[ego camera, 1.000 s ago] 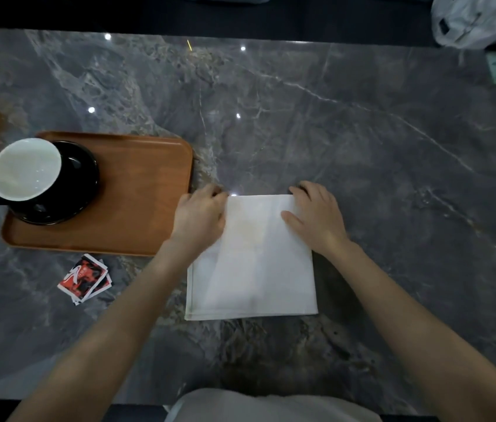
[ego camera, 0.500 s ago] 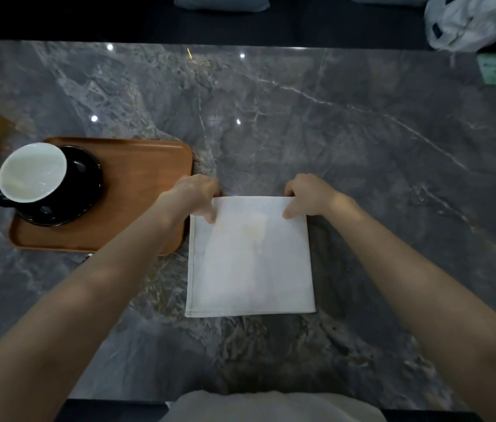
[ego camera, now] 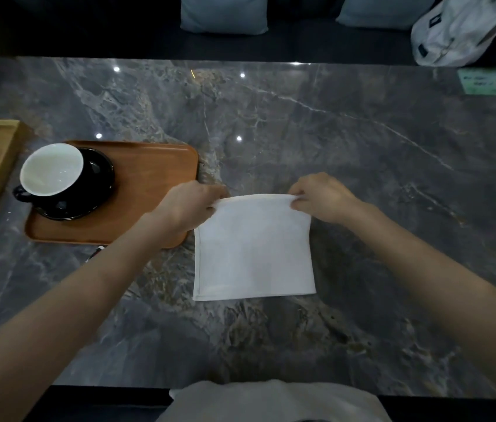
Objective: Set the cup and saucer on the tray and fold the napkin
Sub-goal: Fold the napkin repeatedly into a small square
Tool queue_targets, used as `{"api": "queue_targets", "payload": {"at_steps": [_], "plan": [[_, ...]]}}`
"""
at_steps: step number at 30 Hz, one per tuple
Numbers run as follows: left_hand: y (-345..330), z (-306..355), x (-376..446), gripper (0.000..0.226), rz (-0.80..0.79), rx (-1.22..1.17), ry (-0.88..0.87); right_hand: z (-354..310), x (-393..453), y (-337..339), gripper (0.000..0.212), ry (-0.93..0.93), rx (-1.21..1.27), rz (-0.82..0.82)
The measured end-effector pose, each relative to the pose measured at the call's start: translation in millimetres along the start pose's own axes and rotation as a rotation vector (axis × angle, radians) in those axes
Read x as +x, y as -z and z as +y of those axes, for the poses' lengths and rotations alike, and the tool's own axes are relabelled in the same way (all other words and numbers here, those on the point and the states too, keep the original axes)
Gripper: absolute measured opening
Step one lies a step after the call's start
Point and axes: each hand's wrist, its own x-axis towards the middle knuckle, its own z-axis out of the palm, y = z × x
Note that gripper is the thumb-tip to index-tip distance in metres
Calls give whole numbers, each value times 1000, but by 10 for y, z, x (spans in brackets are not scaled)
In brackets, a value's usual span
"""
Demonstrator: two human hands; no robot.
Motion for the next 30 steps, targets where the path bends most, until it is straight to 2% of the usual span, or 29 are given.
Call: {"api": "queue_targets", "payload": {"at_steps": [3,7,10,14,18,21,24,27,30], "plan": [[5,-73,-112,21,2,-5,-57,-26,-145,-14,21,41,-53,46],[-78,-99,-324,18,61,-21,-116,-58,-391,-122,19,75,-56,92],[-138,28,-548,16,130,-84,-186,-113,-609,-235,26,103,-86,107],[-293,134,-833,17,210,-148,-209,-142,-818,-466,44,82,-231,28],[-577,178,-1035,28,190,-177,-179,-54,-955,-763,41,230,-315,139],[-768,181,-1112,47,173,-90,-187,9,-1010,-951,41,243,-400,206],[-896,161,-1146,43,206,42,-235,11,-1072,-1069,54,228,-387,210],[-1012,148,-1209,38,196,80,-271,30,-1098,-1165,40,234,-429,239],[-1085,120,-1267,32,217,44,-289,49,-1090,-1242,49,209,-446,186]]}}
